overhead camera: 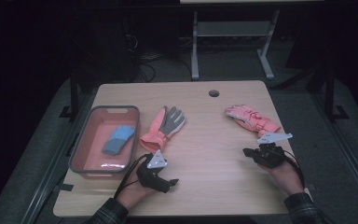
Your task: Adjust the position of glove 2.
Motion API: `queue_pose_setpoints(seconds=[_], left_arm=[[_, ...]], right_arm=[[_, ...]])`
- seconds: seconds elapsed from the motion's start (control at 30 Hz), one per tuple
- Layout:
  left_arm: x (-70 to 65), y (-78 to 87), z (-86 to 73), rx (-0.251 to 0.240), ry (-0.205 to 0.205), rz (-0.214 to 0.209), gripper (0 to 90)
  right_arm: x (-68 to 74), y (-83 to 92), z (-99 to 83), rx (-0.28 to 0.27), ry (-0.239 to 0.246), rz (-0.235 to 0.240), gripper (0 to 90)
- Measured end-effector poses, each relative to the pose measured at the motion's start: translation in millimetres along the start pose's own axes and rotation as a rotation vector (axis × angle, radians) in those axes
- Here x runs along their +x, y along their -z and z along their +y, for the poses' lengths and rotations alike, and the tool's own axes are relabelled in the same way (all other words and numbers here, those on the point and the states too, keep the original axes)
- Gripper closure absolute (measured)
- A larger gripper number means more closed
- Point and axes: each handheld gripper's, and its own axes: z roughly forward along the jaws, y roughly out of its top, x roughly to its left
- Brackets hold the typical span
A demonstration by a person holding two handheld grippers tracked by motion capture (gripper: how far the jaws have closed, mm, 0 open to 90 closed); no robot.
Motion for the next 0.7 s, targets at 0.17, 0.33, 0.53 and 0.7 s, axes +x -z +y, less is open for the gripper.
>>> queue_pose_setpoints(seconds=[0.17,0.33,0.53,0.7], left_arm=[[0.0,0.0,0.1,0.001,-0.002,0.000,12.8],[0.0,0.3,0.2,0.005,-0.002,-0.001,12.8],[0.0,0.3,0.2,0.005,-0.001,-0.001,12.8],[-0.1,0.5,0.0,0.005,-0.001,0.001,12.9]], right_arm=[[-13.0,2.2,12.5,-0.022,-0.002,-0.017,90.0],[-32.6,5.5,32.1,-0.048,-0.002,-0.052,90.0],[-60.9,3.8,50.7,-0.056,-0.003,-0.105,90.0],[-84.1,-1.2,60.8,-0.057,-0.027,-0.140,90.0]])
